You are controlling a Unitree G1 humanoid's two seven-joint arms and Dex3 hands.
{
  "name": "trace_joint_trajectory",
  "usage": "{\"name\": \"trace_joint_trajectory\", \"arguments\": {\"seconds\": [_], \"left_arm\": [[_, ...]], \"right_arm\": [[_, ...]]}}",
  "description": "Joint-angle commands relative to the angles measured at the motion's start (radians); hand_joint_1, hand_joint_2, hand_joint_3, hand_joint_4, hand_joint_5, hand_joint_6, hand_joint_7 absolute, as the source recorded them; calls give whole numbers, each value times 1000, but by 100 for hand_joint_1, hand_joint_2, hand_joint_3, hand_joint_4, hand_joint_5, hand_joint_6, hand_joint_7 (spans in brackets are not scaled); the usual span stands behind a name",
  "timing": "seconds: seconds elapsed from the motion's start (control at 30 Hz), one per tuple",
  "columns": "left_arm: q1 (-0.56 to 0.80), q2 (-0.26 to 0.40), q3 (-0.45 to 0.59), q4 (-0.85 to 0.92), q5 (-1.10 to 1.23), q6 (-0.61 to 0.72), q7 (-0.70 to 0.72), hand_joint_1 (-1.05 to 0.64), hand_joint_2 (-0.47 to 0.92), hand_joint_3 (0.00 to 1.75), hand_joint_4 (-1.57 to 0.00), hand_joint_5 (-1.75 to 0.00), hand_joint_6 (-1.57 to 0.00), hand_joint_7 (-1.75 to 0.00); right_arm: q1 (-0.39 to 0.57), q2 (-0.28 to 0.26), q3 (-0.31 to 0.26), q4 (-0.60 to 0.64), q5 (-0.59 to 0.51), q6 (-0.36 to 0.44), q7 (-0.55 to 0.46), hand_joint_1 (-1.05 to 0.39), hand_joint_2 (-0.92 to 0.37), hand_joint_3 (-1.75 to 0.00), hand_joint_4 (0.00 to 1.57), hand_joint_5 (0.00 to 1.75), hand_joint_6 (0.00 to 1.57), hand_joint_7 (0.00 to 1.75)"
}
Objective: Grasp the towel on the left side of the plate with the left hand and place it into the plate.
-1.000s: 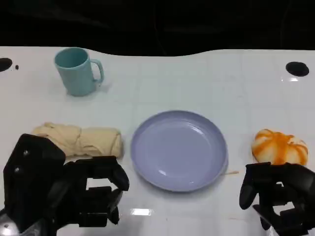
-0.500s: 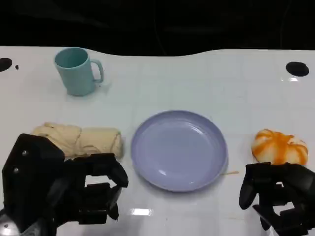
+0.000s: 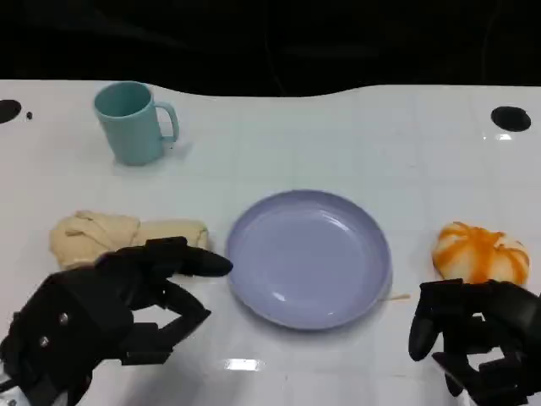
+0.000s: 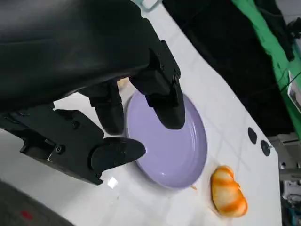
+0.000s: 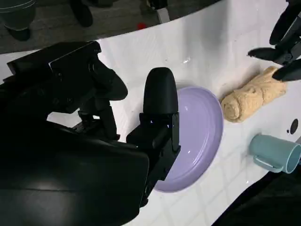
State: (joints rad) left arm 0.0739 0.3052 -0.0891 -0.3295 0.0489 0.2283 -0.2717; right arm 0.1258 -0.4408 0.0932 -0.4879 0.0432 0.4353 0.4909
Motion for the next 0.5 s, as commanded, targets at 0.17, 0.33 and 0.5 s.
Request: {"name": "trace_joint_trajectory", "arguments": {"seconds": [0.17,0.33,0.5], "left_arm": [[-15,86,-72,7,384,-144,139,-38,92,4,-33,-46,-45,0],[-58,140,-92,28,560,-162,142,-45,92,3,-26,-36,-34,0],[-155,164,-126,98,720,-103,105,-51,92,1,-22,-31,-27,0]], "right_arm": [[-3,-2,-9,-4,7,7,-6,11,-65,-100,68,169,66,144],[-1,-6,-11,-6,9,8,-6,10,-65,-100,66,169,65,144],[-2,-9,-13,1,9,1,-3,10,-66,-99,66,169,65,144]]}}
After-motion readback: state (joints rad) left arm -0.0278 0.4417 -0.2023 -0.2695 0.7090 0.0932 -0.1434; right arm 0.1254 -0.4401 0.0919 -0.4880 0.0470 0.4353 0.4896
